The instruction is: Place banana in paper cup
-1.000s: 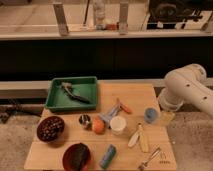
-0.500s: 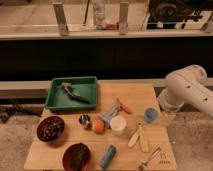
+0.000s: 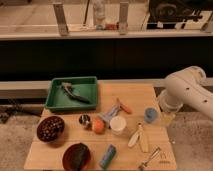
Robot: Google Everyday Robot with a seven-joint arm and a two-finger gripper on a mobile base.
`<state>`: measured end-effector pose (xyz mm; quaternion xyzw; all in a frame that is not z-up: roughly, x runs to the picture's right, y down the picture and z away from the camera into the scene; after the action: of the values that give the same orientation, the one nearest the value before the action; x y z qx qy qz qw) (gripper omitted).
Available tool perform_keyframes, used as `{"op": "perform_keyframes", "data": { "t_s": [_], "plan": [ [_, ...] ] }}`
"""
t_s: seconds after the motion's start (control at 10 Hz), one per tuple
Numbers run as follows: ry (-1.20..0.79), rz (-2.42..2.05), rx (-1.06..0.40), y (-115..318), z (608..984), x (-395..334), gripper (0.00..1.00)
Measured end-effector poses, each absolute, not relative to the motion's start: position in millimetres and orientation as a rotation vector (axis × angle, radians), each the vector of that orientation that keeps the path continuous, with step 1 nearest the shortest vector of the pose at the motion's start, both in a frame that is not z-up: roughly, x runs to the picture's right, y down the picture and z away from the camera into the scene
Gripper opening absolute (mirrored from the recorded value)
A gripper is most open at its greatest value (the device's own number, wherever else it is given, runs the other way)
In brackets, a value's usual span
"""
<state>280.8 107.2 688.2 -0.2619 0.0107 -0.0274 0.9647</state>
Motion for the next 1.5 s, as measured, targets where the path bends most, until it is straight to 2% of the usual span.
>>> {"op": "perform_keyframes", "data": {
  "t_s": [1.5],
  "plan": [
    [-0.033,-0.236,-0.484,103.8,717.3,255.4,0.8]
  ]
}}
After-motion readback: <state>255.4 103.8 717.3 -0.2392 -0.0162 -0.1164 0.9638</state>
